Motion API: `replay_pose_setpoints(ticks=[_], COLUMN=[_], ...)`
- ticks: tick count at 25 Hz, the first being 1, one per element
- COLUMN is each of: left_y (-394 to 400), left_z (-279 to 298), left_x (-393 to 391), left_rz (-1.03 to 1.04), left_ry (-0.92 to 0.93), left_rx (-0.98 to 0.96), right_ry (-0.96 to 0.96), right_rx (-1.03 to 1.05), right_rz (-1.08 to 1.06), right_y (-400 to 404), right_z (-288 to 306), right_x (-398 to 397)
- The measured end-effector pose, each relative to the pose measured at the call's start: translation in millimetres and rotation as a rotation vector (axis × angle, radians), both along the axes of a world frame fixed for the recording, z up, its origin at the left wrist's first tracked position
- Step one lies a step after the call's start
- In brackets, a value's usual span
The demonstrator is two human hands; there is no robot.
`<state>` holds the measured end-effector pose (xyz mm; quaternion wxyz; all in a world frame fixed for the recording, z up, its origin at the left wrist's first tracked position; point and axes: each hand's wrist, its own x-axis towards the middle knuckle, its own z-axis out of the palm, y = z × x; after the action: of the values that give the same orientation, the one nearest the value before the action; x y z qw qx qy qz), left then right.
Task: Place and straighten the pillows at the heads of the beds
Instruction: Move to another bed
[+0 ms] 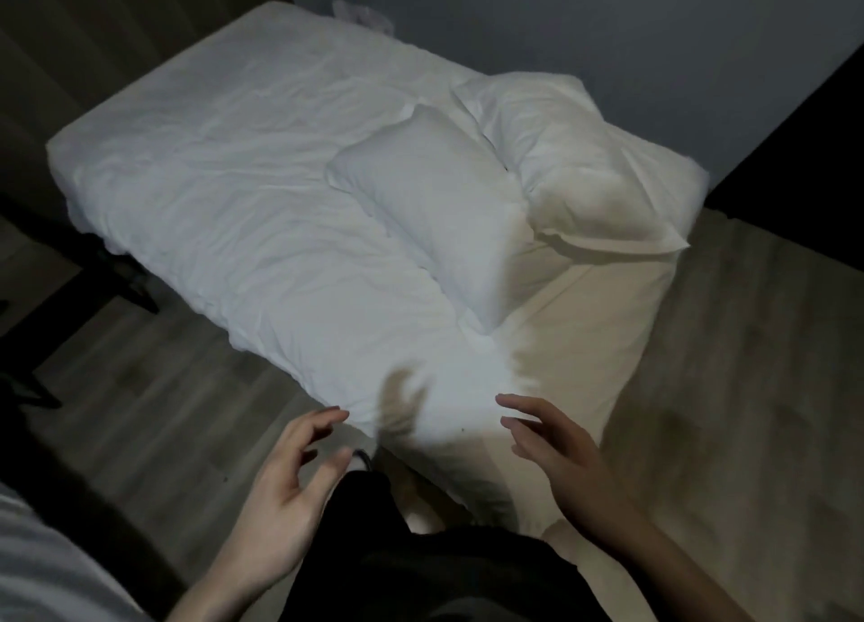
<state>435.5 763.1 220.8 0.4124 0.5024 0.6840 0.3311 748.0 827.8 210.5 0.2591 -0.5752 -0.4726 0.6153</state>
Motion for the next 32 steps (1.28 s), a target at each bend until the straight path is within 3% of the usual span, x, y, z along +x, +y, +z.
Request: replay_pose_setpoints(ticks=[9,13,23,32], left_y=[211,270,294,370], left_z=[-25,-27,-97,-197], left_x=[-157,-183,-131,19], left_rz=[-0.267,-0.303,-0.364,-0.362], left_ry=[0.02,-0.013,0.039,0.08], left_rx=[-0.055,-0.06,-0.299,-0.634], right_ry=[-0.106,-0.134,-0.134,-0.14], right_rx=[-0.113,-0.122,-0.164,-0.323], right_rz=[-0.176,-0.262,-0.401,-0.528], right_y=[80,86,118,156], right_z=[-22,-17,-63,-147], right_x=[-139,-164,-140,-47])
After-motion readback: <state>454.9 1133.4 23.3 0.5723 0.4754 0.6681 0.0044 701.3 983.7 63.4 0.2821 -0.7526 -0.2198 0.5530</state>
